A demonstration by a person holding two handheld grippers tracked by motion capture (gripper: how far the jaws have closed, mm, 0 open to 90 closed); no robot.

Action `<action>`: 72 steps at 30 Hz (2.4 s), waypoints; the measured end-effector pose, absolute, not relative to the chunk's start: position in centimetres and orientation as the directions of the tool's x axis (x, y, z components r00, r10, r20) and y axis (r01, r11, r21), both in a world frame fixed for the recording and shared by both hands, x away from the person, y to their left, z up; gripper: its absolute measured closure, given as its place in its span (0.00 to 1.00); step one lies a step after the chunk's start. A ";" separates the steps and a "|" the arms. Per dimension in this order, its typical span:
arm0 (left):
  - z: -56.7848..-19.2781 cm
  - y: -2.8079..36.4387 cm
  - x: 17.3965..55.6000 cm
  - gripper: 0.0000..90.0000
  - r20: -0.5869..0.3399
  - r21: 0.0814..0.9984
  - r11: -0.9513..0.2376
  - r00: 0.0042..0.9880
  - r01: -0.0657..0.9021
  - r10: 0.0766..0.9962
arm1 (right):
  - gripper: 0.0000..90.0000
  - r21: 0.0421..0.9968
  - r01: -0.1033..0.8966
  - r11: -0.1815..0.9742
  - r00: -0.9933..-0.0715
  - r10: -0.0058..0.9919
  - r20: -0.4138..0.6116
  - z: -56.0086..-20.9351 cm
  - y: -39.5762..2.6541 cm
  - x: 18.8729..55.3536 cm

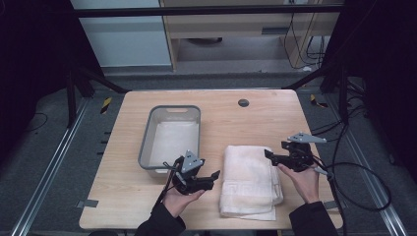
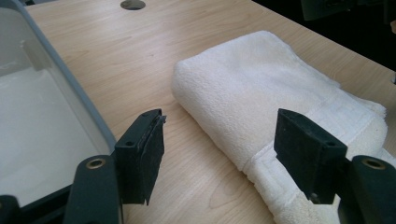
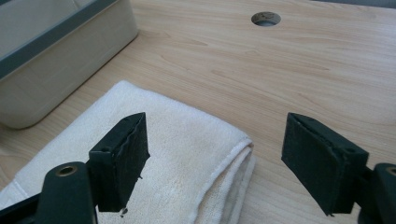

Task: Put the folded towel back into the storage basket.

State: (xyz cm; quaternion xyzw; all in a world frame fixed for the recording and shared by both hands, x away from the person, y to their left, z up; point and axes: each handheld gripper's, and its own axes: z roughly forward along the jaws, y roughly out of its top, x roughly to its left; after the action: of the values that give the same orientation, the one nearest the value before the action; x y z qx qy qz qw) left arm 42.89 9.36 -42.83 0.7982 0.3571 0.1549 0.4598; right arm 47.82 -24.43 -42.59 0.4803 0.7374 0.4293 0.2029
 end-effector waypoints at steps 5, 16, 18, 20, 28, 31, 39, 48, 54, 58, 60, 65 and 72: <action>-43.2 8.7 42.8 0.36 -0.081 0.839 -0.335 0.706 0.430 0.703 | 0.26 0.823 0.542 0.169 -0.450 0.886 0.114 -42.8 -24.3 47.9; -45.0 6.9 42.9 0.36 -0.092 0.810 -0.368 0.718 0.457 0.690 | 0.28 0.794 0.589 0.151 -0.431 0.890 0.150 -44.8 -24.8 48.4; -45.8 6.4 43.0 0.35 -0.087 0.799 -0.380 0.715 0.466 0.693 | 0.28 0.788 0.596 0.155 -0.434 0.888 0.153 -45.2 -24.7 48.5; -46.1 6.3 43.0 0.35 -0.087 0.795 -0.384 0.715 0.469 0.694 | 0.28 0.785 0.599 0.157 -0.434 0.887 0.154 -45.3 -24.7 48.6; -47.6 5.2 43.4 0.30 -0.098 0.771 -0.406 0.721 0.491 0.686 | 0.28 0.759 0.626 0.179 -0.441 0.884 0.156 -46.4 -24.0 49.1; -48.0 4.9 43.5 0.28 -0.104 0.763 -0.412 0.724 0.498 0.682 | 0.29 0.759 0.625 0.181 -0.441 0.885 0.153 -46.6 -23.9 49.1; -49.0 4.2 43.9 0.24 -0.146 0.756 -0.398 0.726 0.521 0.672 | 0.31 0.737 0.652 0.178 -0.437 0.883 0.172 -47.7 -23.6 49.4; -49.8 3.4 44.2 0.21 -0.168 0.748 -0.404 0.738 0.527 0.653 | 0.37 0.709 0.685 0.164 -0.429 0.878 0.211 -48.6 -23.5 49.6; -50.3 3.4 44.6 0.23 -0.217 0.729 -0.397 0.739 0.557 0.638 | 0.41 0.684 0.713 0.150 -0.421 0.872 0.247 -49.0 -23.5 49.9; -50.3 3.3 44.6 0.26 -0.212 0.734 -0.402 0.746 0.548 0.631 | 0.45 0.679 0.719 0.146 -0.423 0.868 0.261 -49.2 -23.4 50.0; -50.3 3.2 44.5 0.29 -0.215 0.730 -0.405 0.749 0.550 0.627 | 0.49 0.678 0.721 0.142 -0.421 0.867 0.266 -49.2 -23.4 49.9; -50.0 2.9 44.6 0.43 -0.261 0.702 -0.405 0.741 0.586 0.619 | 0.60 0.666 0.735 0.128 -0.419 0.858 0.298 -49.1 -23.3 49.9; -49.8 2.8 44.6 0.61 -0.301 0.681 -0.391 0.724 0.619 0.620 | 0.73 0.656 0.749 0.096 -0.400 0.854 0.332 -48.9 -23.4 49.9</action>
State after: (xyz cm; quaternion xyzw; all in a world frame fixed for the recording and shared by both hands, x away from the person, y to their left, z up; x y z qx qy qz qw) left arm 44.62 2.77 -49.76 0.8340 0.3714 0.0011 0.4081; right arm 49.87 -23.37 -48.90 0.5434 0.7374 0.3956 0.0666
